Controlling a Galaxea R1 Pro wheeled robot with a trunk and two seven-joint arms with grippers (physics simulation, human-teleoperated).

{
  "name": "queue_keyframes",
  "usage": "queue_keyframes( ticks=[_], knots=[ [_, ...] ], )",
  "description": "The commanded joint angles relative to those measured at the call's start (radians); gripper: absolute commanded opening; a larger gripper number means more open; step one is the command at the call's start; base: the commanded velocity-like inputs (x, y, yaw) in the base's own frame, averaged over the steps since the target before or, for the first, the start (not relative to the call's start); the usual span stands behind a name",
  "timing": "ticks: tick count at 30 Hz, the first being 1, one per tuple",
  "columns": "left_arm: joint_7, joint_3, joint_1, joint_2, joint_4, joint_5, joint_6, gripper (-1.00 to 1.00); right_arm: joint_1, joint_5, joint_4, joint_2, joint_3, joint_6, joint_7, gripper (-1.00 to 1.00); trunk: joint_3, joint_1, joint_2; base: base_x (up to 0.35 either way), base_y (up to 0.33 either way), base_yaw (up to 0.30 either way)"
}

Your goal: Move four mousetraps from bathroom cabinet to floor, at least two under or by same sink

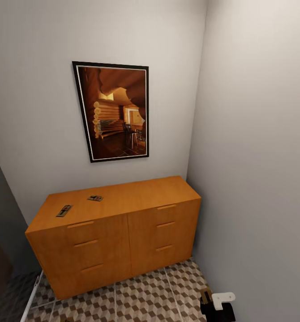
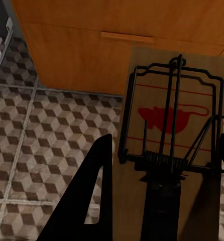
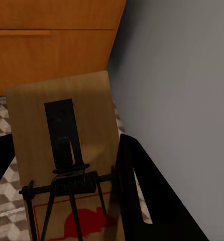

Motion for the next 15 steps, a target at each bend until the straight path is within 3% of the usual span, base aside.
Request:
queue_keyframes(
  ticks=[1, 10, 15],
  knots=[
    [-0.004, -0.006, -0.001, -0.001, 0.003, 0.008, 0.001, -1.00, -0.001, 0.005, 0.005, 0.000, 0.003, -0.004, -0.006, -1.00, 0.000, 0.000, -0.001, 0.000, 0.000, 0.000],
    [-0.002, -0.007, -0.001, -0.004, 0.004, 0.006, 0.008, -1.00, -0.001, 0.006, 0.005, 0.005, 0.004, -0.004, -0.007, -1.00, 0.000, 0.000, -0.001, 0.000, 0.000, 0.001],
    [-0.002, -0.007, -0.001, -0.004, 0.004, 0.006, 0.009, -1.00, -0.001, 0.006, 0.005, 0.007, 0.004, -0.004, -0.007, -1.00, 0.000, 0.000, -0.001, 0.000, 0.000, 0.178]
  ],
)
